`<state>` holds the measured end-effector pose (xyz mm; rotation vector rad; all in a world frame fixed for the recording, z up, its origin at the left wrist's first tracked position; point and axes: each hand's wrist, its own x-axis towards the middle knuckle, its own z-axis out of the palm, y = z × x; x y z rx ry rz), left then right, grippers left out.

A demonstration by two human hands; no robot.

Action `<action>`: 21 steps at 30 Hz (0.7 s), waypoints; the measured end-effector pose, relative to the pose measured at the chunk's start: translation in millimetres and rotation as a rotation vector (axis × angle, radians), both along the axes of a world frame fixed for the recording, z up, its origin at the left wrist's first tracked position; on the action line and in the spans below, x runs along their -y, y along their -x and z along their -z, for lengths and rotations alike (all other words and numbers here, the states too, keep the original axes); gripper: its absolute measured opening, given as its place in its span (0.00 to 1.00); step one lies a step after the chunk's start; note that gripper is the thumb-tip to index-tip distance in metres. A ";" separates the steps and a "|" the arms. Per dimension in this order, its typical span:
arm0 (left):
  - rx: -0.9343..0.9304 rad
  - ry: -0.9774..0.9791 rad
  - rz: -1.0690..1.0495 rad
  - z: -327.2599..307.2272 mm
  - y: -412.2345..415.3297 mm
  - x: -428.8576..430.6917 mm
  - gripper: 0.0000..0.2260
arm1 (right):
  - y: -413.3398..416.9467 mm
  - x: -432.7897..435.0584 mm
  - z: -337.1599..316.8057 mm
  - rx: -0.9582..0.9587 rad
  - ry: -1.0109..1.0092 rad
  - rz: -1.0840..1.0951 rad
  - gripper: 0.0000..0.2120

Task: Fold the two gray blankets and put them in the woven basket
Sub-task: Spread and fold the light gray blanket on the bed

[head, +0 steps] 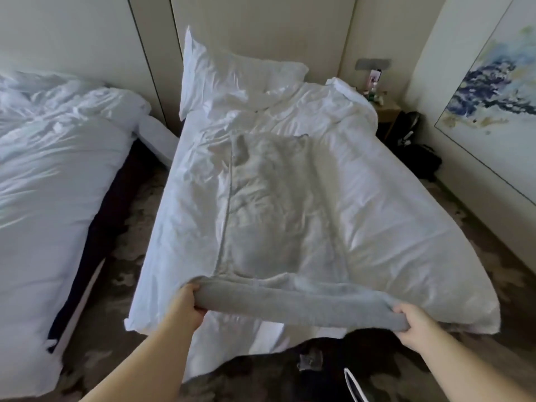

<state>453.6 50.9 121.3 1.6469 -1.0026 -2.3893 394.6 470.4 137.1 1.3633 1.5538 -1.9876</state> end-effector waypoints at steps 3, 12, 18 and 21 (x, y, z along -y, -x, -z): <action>0.117 -0.074 -0.092 23.3 -39.4 -6.9 0.20 | -33.9 -5.4 15.6 0.058 0.008 -0.024 0.14; 0.063 -0.154 -0.155 10.4 -59.0 -14.4 0.23 | -31.2 -23.7 20.7 0.026 0.037 -0.015 0.07; -0.295 -0.164 -0.291 -34.0 -35.9 -16.5 0.17 | 13.0 -11.1 -19.2 -0.277 0.143 0.067 0.08; -0.263 -0.176 -0.321 -34.4 -46.8 -25.6 0.18 | 4.9 -9.4 -17.0 -0.249 0.162 0.084 0.09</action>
